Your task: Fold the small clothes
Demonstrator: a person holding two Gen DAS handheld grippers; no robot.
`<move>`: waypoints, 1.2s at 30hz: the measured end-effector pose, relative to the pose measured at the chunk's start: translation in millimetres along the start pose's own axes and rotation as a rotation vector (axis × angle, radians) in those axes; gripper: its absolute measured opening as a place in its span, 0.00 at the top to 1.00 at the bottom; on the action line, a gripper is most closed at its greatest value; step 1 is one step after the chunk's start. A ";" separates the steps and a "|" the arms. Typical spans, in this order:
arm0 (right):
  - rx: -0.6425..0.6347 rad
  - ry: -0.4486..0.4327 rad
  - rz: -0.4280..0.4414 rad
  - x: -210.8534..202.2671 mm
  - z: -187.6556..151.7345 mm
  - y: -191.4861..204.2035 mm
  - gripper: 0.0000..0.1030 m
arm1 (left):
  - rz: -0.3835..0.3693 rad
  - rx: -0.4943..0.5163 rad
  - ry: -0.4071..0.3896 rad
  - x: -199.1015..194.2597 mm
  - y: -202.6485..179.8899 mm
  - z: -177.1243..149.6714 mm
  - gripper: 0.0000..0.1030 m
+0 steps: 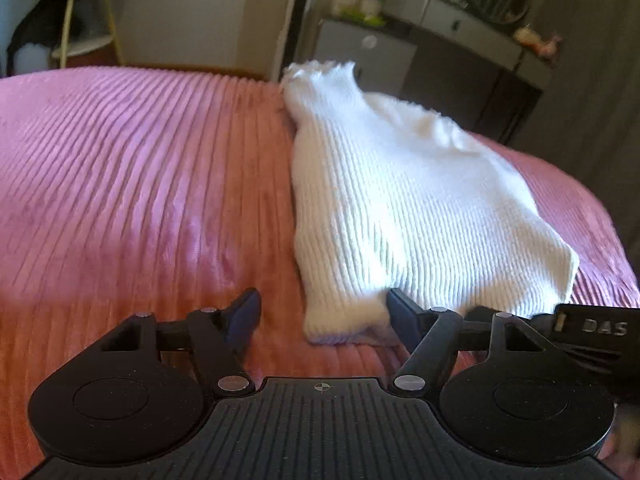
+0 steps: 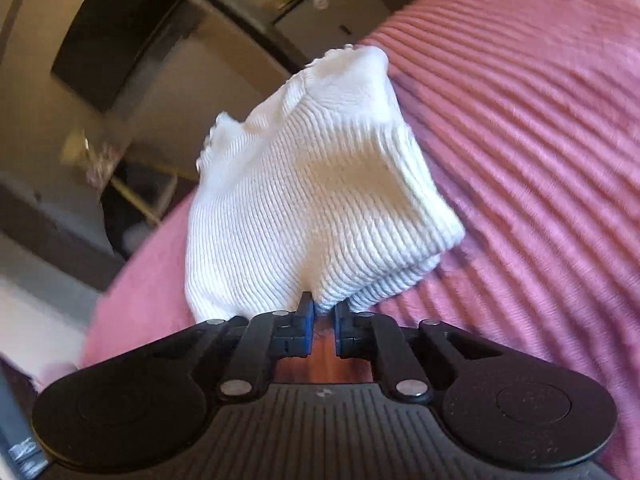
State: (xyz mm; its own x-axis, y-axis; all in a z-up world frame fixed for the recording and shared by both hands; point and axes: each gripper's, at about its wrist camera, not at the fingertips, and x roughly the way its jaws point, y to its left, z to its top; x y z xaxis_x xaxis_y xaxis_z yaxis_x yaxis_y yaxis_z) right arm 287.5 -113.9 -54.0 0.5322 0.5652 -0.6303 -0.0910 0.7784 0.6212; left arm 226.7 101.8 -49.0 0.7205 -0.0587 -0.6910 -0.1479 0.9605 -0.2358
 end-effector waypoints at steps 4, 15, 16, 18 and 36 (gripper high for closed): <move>-0.155 0.045 -0.201 -24.2 -8.3 13.1 0.67 | 0.043 0.080 0.003 -18.8 -11.3 -4.7 0.09; -0.335 0.057 -0.420 -91.2 -38.9 38.8 0.04 | 0.096 0.192 0.013 -102.5 -23.4 -32.3 0.00; -0.341 0.058 -0.406 -94.8 -43.2 42.8 0.04 | 0.097 0.194 0.016 -104.6 -20.9 -30.1 0.00; -0.348 0.056 -0.386 -97.1 -45.6 52.1 0.04 | 0.078 0.174 0.027 -111.3 -18.3 -25.9 0.00; -0.475 -0.008 -0.450 -89.7 -30.0 106.1 0.04 | 0.117 0.192 0.071 -127.9 -14.4 0.7 0.00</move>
State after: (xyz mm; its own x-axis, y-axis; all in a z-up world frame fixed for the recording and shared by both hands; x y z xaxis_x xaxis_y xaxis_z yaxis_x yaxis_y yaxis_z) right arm 204.9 -73.8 54.4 0.6112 0.1550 -0.7761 -0.2188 0.9755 0.0225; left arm 137.2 95.7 43.3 0.6553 0.0439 -0.7541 -0.0912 0.9956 -0.0212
